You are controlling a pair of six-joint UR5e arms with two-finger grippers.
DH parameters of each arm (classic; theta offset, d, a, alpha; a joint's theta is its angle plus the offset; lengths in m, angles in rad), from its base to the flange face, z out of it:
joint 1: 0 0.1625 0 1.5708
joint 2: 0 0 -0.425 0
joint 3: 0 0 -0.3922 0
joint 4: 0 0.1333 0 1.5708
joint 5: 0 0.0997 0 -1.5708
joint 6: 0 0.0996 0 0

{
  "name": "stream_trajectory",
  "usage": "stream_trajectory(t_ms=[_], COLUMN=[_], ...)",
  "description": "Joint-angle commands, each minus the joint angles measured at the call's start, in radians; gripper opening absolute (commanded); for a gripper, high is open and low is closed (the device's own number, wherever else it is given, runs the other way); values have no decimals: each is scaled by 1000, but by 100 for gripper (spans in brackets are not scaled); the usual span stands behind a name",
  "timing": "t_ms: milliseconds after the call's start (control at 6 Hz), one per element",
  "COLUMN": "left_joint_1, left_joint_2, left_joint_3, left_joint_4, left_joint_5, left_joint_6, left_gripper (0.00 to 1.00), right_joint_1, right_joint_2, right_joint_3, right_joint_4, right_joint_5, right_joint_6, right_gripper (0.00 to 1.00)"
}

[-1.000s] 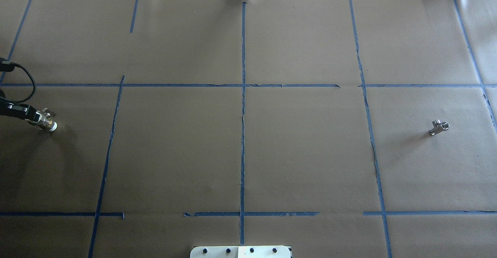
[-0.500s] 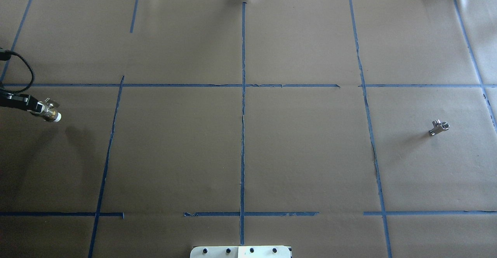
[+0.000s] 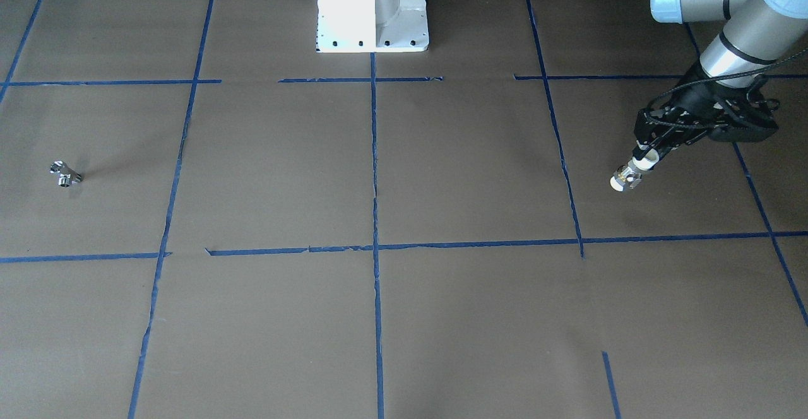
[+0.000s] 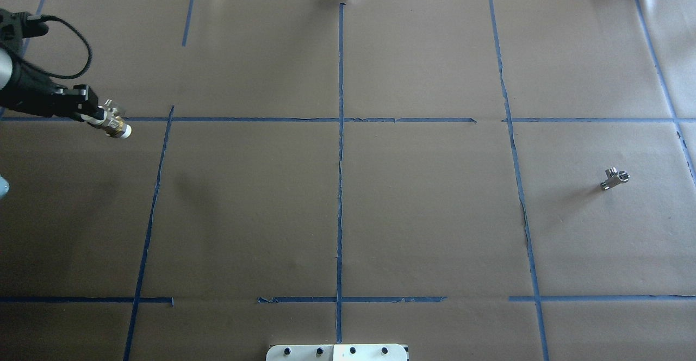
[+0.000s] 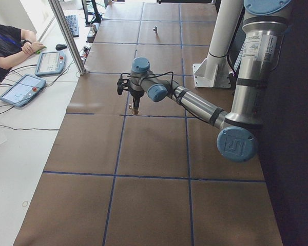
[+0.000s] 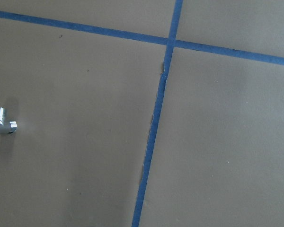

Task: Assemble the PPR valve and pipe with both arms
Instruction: 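Carry the valve with the left gripper to the table center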

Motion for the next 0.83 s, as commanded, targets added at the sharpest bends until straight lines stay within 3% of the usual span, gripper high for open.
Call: stream_trajectory(t_ms=[0,333,667], left_joint_1=[98,271,361], left_joint_2=[-248,-381,-583], left_joint_3=[-53,-2,196], left_joint_4=[301,319,319], left_joint_5=[14,144,259], left_joint_6=[-151,-398,-584], left_gripper=[0,0,0], right_joint_1=[0,0,0], right_joint_2=[-2,-2,-2], right_joint_3=[-1,-1,-1], right_joint_4=[0,0,0], right_joint_5=[10,8,10], right_joint_6=[-2,-2,-2], right_gripper=[100,100,100])
